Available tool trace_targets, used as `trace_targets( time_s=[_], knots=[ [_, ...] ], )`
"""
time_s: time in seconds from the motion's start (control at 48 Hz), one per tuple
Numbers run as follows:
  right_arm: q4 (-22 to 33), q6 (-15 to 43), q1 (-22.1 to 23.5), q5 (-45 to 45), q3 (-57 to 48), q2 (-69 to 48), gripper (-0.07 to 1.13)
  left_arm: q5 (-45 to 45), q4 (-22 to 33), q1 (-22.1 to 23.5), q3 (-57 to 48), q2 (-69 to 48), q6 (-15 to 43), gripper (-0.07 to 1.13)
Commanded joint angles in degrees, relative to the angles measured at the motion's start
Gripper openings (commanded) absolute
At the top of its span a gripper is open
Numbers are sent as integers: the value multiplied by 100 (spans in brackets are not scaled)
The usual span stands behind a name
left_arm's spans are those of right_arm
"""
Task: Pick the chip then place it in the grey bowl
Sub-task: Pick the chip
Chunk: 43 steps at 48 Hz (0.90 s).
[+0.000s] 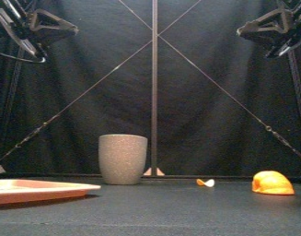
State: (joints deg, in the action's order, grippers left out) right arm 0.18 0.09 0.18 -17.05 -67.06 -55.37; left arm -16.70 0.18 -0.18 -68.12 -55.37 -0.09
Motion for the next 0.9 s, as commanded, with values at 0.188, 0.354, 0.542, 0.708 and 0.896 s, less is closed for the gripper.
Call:
trace_targets(
  time_s=[0.188,0.354,0.542,0.708,0.896],
  knots=[
    [-694,255,984,-114,26,958,9,-105,44,-79,-149,79,26,10],
    [-1626,325,1802,-185,97,1837,9,-123,44,-158,-237,88,26,10],
    [-2558,721,2268,-141,246,2936,14,-123,26,-352,-246,114,35,10],
    [-2812,1362,2259,44,536,3876,33,-123,26,-633,-272,114,35,10],
    [-2795,2487,2232,519,1046,4632,76,-123,26,-844,-308,114,35,10]
  ],
)
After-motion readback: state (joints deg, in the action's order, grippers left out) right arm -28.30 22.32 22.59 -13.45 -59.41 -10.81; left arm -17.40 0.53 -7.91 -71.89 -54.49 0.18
